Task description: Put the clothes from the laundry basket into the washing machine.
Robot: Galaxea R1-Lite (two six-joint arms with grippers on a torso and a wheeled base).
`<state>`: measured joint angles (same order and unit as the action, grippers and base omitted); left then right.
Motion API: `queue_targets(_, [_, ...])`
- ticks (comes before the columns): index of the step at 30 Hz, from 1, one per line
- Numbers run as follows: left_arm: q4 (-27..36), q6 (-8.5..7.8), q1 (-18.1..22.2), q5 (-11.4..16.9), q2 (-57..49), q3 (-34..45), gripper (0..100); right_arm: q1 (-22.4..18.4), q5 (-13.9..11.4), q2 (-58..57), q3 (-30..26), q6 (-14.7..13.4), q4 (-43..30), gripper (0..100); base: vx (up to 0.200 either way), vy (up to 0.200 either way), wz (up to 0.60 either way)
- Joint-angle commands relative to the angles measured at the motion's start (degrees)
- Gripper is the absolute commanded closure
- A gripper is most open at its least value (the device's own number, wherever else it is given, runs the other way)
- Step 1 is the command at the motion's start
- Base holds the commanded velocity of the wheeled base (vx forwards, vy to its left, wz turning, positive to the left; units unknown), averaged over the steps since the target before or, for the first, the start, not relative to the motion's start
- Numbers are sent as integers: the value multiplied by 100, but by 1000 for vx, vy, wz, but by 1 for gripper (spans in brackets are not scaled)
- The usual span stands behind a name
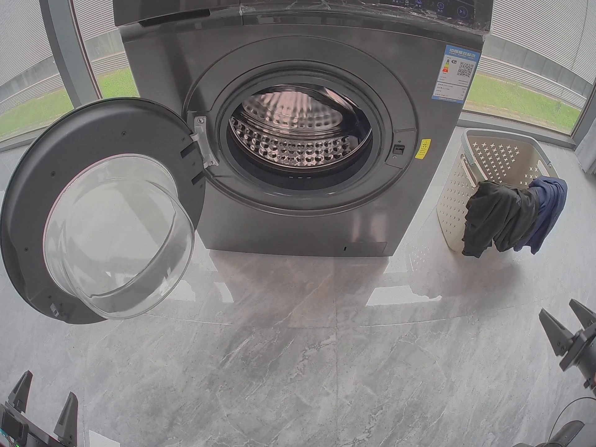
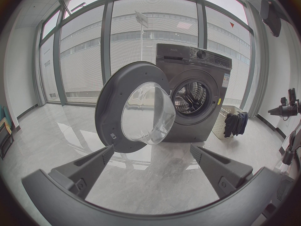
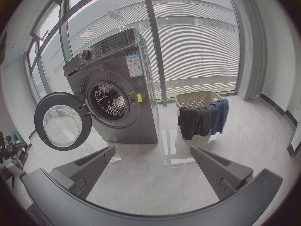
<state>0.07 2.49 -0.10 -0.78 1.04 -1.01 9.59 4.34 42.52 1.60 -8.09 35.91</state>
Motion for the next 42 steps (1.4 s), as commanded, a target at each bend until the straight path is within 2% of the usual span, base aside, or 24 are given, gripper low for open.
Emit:
queue_targets(1, [1, 6, 1, -1, -77, 101, 0, -555, -496, -2529, -160, 168, -1728, 0, 0, 0, 0])
queue_targets(3, [-7, 6, 1, -1, -77, 101, 0, -599, -610, -3022, -160, 133, -2387, 0, 0, 0, 0])
queue_targets(6, [1, 6, 1, -1, -77, 101, 0, -766, -645, -3531, -160, 185, -2888, 0, 0, 0, 0])
queue_targets(9, [-7, -3, 1, -1, -77, 101, 0, -845, -680, -3777, -160, 203, -3117, 0, 0, 0, 0])
queue_targets(11, [-7, -3, 1, -1, -77, 92, 0, -880, -900, -4076, -133, 124, -3336, 0, 0, 0, 0])
queue_targets(13, [-7, -3, 1, -1, -77, 101, 0, -907, -891, -4164, -160, 62, -3301, 0, 0, 0, 0])
queue_targets(15, [-7, -3, 1, -1, -77, 101, 0, -915, -812, -4235, -160, 62, -3266, 0, 0, 0, 0])
queue_targets(17, [1, 6, 1, -1, -77, 101, 0, -915, -583, -4235, -160, 124, -3275, 0, 0, 0, 0])
queue_targets(22, [1, 15, 1, -1, -77, 101, 0, -924, -504, -4235, -160, 247, -3319, 0, 0, 0, 0])
queue_targets(25, [1, 15, 1, -1, -77, 92, 0, -907, -188, -4235, -151, 238, -3319, 0, 0, 0, 0])
queue_targets(28, [1, 15, 1, -1, -77, 92, 0, -915, -3, -4235, -160, 300, -3310, 0, 0, 0, 0])
queue_targets(29, [1, 15, 1, -1, -77, 101, 0, -915, -12, -4235, -160, 326, -3310, 0, 0, 0, 0])
queue_targets(30, [1, 15, 1, -1, -77, 92, 0, -915, -91, -4226, -160, 563, -3416, 0, 0, 0, 0])
queue_targets(31, [1, 15, 1, -1, -77, 101, 0, -924, -126, -4226, -160, 651, -3460, 0, 0, 0, 0])
queue_targets(33, [1, 6, 1, -1, -77, 92, 0, -924, -214, -4226, -133, 722, -3556, 0, 0, 0, 0])
queue_targets(34, [1, 6, 1, -1, -77, 92, 0, -924, -364, -4217, -142, 774, -3627, 0, 0, 0, 0])
queue_targets(39, [1, 6, 1, -1, -77, 92, 0, -880, -531, -4226, -116, 748, -3697, 0, 0, 0, 0])
queue_targets(42, [1, 15, 1, -1, -77, 101, 0, -898, -548, -4226, -133, 827, -3653, 0, 0, 0, 0])
